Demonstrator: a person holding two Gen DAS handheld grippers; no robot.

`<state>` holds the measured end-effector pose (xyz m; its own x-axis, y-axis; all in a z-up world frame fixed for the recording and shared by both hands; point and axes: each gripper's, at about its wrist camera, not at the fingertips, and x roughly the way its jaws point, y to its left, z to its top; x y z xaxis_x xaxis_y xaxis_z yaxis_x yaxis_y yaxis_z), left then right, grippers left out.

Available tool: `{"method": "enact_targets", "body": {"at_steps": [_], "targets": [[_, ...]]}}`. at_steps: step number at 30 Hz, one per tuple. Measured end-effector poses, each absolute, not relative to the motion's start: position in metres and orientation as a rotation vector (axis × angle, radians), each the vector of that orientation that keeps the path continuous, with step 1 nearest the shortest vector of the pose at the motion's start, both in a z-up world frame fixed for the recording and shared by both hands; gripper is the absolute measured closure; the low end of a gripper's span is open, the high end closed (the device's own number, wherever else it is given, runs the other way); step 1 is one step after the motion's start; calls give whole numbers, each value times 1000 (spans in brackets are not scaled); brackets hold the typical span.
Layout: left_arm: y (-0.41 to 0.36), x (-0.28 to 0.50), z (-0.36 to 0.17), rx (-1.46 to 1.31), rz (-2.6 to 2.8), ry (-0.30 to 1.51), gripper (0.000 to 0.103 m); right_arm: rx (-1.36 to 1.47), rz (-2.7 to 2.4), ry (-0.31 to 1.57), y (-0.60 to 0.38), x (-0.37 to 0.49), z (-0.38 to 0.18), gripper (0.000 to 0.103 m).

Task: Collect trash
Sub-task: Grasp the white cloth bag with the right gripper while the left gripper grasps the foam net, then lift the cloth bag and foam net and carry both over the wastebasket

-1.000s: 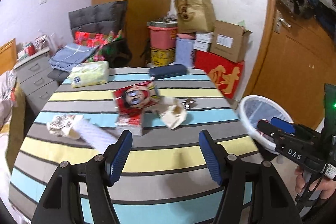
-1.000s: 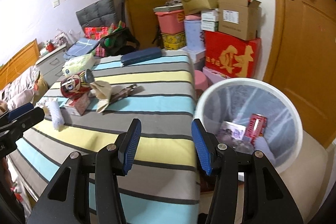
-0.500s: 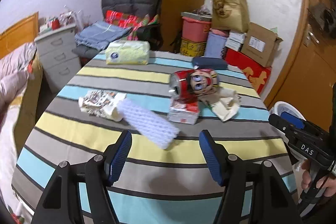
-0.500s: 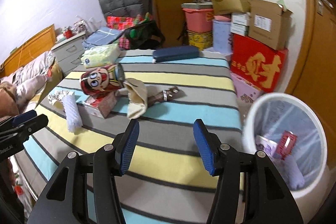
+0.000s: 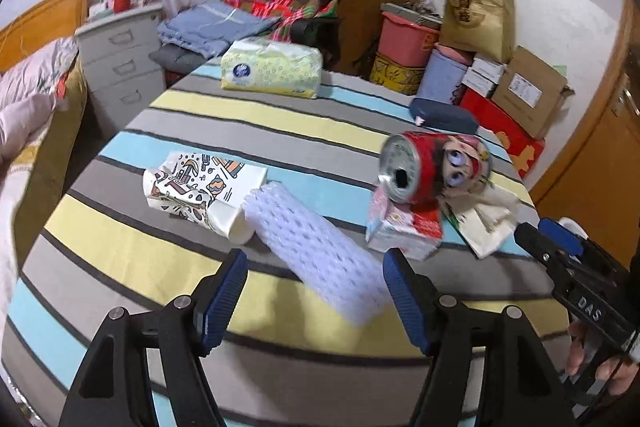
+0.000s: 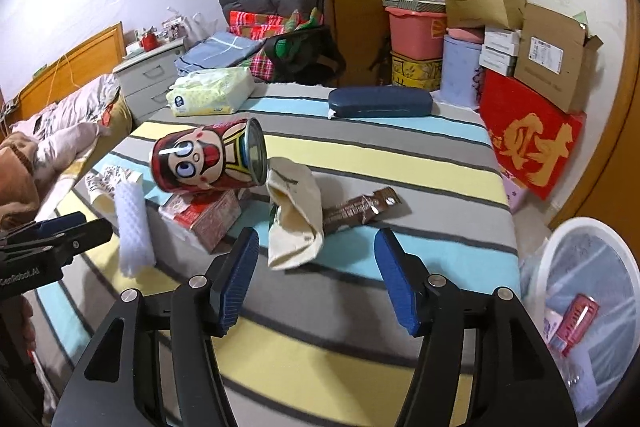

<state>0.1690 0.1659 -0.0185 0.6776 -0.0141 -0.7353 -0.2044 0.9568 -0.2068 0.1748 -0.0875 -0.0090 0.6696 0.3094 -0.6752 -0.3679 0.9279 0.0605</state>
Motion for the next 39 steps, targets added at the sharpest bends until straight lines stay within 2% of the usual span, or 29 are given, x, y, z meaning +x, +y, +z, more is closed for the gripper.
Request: {"method": "enact_targets", "body": {"at_steps": [18, 20, 21, 22, 24, 25, 27, 32, 34, 39], "targets": [[164, 219, -50, -272, 99, 940, 33, -87, 415, 820, -74, 204, -21, 41], [163, 220, -50, -255, 104, 941, 33, -77, 421, 825, -74, 204, -22, 44], [163, 219, -51, -252, 104, 943, 34, -74, 423, 825, -73, 203, -22, 51], [162, 219, -51, -246, 98, 944, 35, -75, 420, 825, -73, 204, -22, 57], [162, 218, -50, -240, 97, 946, 40, -73, 429, 829, -72, 204, -23, 62], [162, 217, -49, -243, 95, 946, 47, -69, 435, 834, -72, 204, -23, 65], [161, 215, -50, -239, 83, 946, 52, -72, 432, 843, -72, 204, -25, 72], [161, 211, -49, -255, 59, 949, 69, -79, 423, 840, -72, 201, -25, 80], [161, 207, -48, -256, 53, 947, 73, -71, 413, 843, -74, 201, -26, 84], [162, 195, -46, -268, 42, 935, 75, -50, 378, 828, -81, 194, -22, 85]]}}
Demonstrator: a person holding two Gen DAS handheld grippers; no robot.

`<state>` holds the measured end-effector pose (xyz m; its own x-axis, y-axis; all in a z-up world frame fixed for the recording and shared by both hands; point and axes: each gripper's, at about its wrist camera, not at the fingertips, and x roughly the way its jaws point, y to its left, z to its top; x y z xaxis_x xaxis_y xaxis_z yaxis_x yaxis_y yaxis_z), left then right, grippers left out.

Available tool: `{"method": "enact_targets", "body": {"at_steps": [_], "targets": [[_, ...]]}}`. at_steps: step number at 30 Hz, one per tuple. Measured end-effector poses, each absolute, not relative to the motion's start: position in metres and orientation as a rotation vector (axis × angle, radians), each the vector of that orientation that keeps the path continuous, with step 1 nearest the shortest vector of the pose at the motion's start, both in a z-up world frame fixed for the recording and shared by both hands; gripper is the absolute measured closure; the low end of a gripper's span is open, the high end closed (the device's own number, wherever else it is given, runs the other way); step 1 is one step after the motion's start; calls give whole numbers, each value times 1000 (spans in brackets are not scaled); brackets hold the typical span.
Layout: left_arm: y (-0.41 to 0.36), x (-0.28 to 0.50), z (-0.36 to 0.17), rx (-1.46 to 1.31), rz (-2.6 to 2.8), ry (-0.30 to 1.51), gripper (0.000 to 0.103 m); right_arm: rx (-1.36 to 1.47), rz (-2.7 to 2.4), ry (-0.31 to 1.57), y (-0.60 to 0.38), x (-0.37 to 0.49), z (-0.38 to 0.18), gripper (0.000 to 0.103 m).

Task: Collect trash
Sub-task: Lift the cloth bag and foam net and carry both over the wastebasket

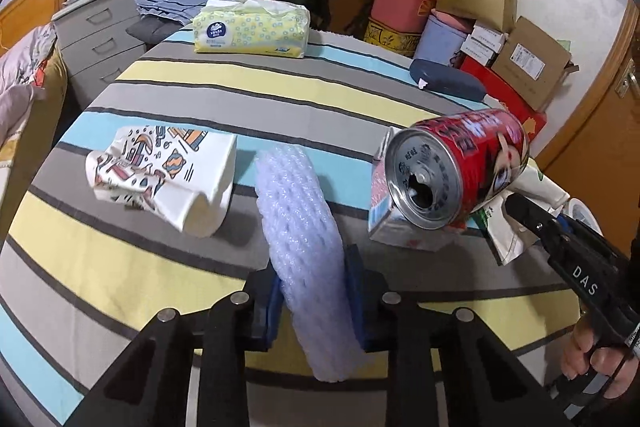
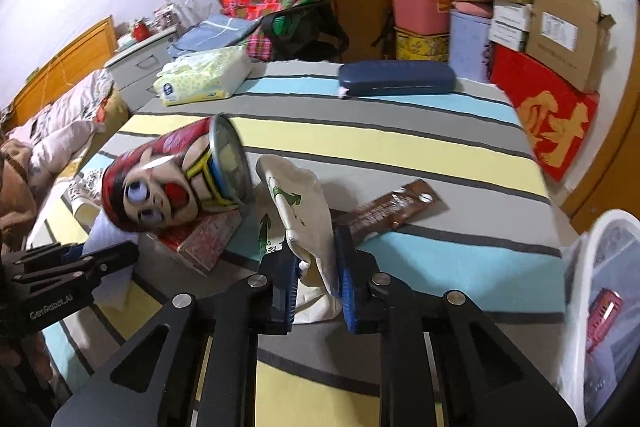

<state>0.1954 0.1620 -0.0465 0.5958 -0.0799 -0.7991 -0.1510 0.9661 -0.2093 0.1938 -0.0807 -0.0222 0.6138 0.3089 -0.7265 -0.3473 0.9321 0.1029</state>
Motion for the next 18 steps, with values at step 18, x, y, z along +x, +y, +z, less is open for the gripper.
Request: {"method": "enact_targets", "body": {"at_steps": [18], "targets": [[142, 153, -23, -235, 9, 861, 75, 44, 277, 777, -106, 164, -14, 85]]}}
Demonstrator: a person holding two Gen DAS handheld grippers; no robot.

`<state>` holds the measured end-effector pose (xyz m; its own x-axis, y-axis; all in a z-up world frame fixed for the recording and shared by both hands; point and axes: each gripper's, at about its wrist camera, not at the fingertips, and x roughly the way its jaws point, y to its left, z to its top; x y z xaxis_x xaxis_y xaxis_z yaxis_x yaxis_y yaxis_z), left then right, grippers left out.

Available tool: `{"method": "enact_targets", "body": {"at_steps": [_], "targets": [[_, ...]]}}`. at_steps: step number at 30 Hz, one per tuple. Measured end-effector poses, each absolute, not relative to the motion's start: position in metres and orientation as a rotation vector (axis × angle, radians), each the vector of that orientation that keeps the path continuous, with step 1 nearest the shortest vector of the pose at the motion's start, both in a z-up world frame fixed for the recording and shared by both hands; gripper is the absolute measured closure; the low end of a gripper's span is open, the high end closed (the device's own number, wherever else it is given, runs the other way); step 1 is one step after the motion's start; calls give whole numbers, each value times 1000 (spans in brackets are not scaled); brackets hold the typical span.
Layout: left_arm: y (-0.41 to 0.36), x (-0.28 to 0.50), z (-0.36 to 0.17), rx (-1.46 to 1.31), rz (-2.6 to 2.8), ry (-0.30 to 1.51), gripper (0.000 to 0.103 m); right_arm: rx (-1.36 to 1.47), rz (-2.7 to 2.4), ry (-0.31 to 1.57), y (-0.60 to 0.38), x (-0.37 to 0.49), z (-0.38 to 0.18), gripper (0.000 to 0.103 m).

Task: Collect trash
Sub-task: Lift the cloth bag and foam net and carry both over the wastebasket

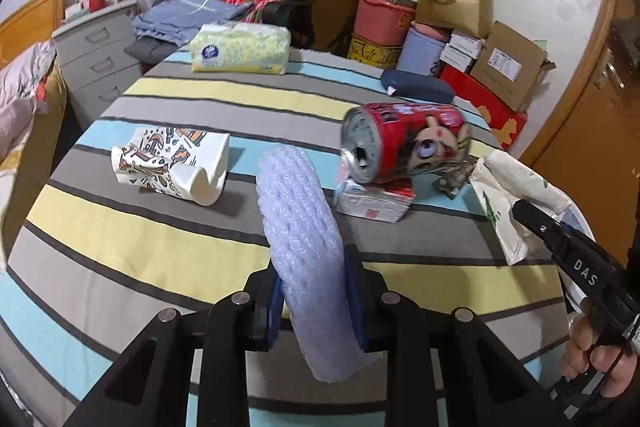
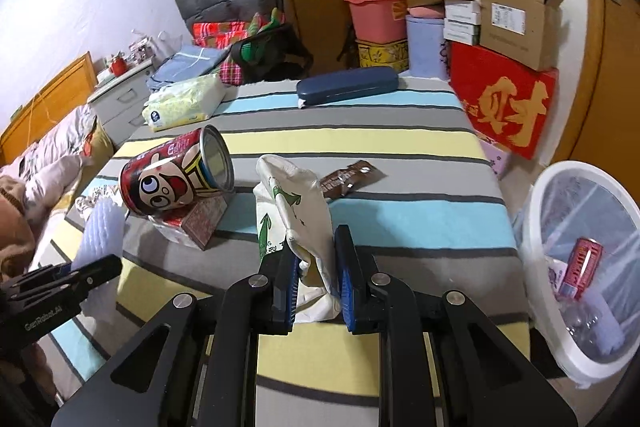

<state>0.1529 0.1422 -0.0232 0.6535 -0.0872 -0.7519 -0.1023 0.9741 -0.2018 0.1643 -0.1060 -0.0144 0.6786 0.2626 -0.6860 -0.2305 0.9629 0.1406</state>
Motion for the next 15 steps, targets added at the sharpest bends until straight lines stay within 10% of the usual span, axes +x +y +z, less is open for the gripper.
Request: {"method": "enact_targets", "body": {"at_steps": [15], "targets": [[98, 125, 16, -183, -75, 783, 75, 109, 240, 714, -135, 137, -3, 85]]}}
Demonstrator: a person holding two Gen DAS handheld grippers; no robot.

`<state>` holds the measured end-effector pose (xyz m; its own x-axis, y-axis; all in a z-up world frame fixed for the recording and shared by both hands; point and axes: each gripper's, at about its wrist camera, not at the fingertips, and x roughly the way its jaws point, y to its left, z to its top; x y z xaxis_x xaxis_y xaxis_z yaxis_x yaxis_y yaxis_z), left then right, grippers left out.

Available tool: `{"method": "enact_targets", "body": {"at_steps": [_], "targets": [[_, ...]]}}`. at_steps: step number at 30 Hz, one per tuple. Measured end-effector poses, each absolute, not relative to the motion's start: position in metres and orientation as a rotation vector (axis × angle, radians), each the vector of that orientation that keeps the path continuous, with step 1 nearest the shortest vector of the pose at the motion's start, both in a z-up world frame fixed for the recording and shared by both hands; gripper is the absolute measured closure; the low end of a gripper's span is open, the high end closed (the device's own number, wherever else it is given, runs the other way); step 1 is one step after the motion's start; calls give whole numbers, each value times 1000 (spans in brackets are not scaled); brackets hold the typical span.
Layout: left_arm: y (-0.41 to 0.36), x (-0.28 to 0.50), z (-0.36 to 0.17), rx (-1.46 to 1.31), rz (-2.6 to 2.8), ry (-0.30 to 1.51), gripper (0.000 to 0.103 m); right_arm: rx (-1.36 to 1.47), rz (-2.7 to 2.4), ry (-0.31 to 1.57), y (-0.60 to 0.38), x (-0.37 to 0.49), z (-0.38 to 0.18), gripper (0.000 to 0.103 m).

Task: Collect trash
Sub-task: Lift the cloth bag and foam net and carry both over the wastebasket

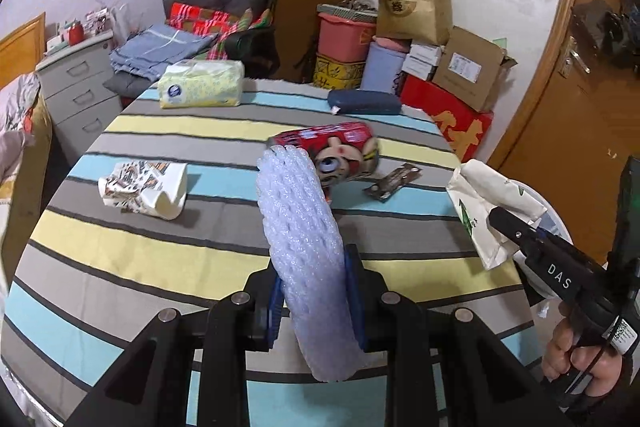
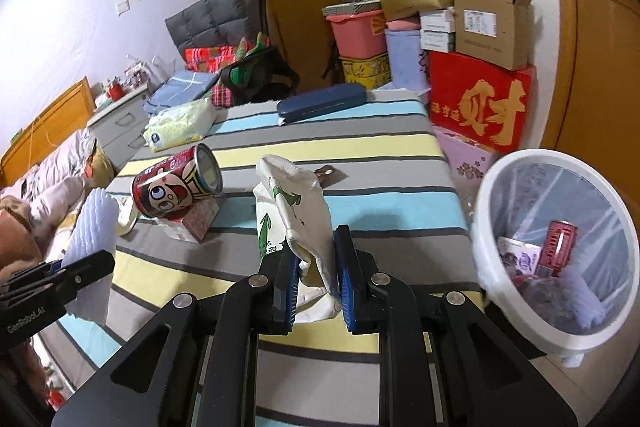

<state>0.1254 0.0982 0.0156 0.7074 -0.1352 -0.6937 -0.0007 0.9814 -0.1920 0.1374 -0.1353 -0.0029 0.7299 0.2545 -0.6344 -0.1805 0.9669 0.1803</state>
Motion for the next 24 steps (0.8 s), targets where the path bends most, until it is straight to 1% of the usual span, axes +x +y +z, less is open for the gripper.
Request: {"method": "enact_targets", "body": {"at_steps": [12, 24], "targets": [[44, 121, 29, -127, -174, 760, 75, 151, 180, 669, -170, 118, 6, 85], [-34, 125, 42, -54, -324, 741, 75, 191, 83, 622, -219, 99, 16, 85]]}}
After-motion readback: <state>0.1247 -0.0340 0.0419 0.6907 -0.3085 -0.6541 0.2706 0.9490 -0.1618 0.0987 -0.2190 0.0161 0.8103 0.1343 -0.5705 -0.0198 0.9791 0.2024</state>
